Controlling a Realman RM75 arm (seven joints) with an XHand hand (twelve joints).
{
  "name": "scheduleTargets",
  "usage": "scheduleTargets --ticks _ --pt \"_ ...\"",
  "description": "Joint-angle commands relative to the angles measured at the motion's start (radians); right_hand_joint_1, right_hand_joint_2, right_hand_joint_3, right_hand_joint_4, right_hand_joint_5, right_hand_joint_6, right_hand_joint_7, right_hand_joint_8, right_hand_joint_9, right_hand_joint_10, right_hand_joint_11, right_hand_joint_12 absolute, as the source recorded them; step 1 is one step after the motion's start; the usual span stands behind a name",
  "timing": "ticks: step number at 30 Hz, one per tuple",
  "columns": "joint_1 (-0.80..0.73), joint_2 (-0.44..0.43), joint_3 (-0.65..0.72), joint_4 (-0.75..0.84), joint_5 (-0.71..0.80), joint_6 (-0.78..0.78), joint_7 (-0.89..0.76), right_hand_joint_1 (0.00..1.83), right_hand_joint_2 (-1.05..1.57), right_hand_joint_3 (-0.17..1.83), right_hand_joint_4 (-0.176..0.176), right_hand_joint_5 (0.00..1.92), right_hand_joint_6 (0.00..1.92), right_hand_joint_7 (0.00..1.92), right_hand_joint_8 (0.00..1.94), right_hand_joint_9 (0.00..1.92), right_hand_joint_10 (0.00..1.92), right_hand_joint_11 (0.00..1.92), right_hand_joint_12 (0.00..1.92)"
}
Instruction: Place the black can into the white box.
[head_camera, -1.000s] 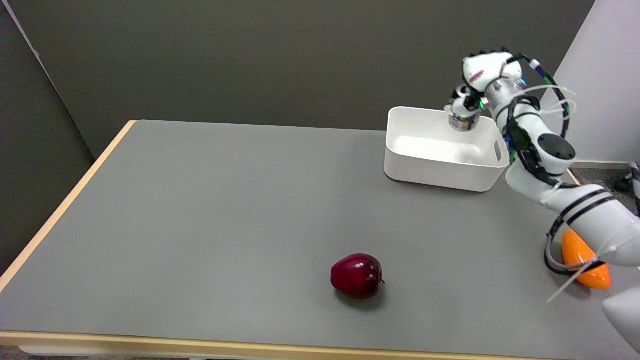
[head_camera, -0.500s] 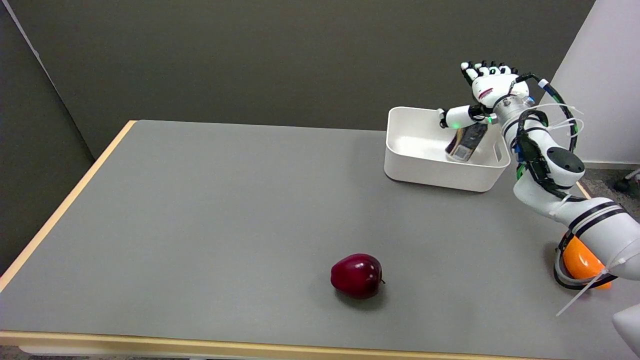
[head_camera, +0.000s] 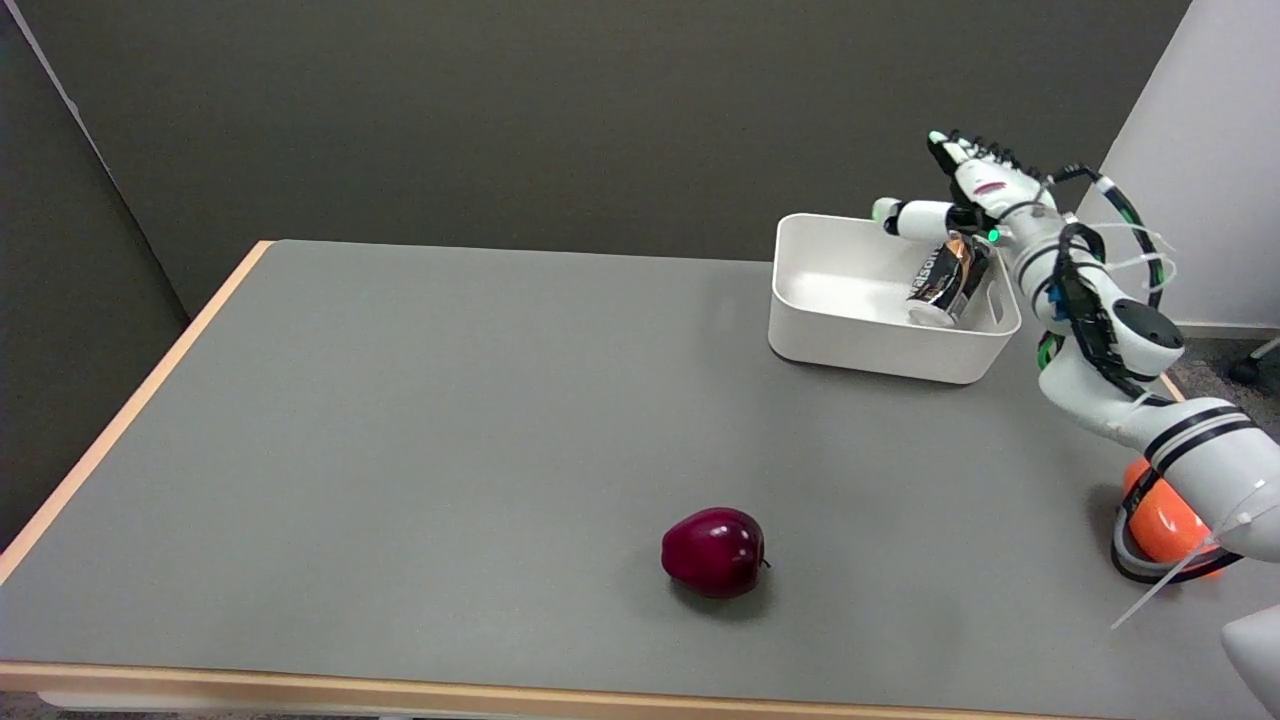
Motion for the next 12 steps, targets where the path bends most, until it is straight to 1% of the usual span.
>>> scheduleTargets --ticks 1,2,3,5,6,8,12 --pt "-0.155 -0.107 0.392 -0.404 0.527 0.571 0.688 0.36 0.67 1.01 0.056 0.00 0.00 0.00 0.00 0.00 0.00 0.00 0.29" --pt "-0.139 -0.112 0.383 -0.496 0.642 0.698 0.683 0.36 0.67 1.01 0.057 0.00 0.00 0.00 0.00 0.00 0.00 0.00 0.29" --pt "-0.123 -0.115 0.365 -0.562 0.728 0.776 0.678 0.36 0.67 1.01 0.058 0.00 0.00 0.00 0.00 0.00 0.00 0.00 0.28" --pt "-0.085 -0.118 0.309 -0.666 0.863 0.943 0.643 0.36 0.67 1.01 0.058 0.00 0.00 0.00 0.00 0.00 0.00 0.00 0.24" --pt "-0.074 -0.118 0.285 -0.688 0.920 0.991 0.623 0.38 0.68 1.00 0.058 0.00 0.00 0.00 0.00 0.00 0.00 0.00 0.21" --pt "-0.070 -0.117 0.266 -0.700 0.995 1.024 0.589 0.41 0.68 0.99 0.058 0.00 0.00 0.00 0.00 0.00 0.00 0.00 0.11" --pt "-0.076 -0.107 0.262 -0.674 1.021 1.016 0.552 0.43 0.68 0.98 0.052 0.00 0.00 0.00 0.00 0.00 0.00 0.00 0.10"
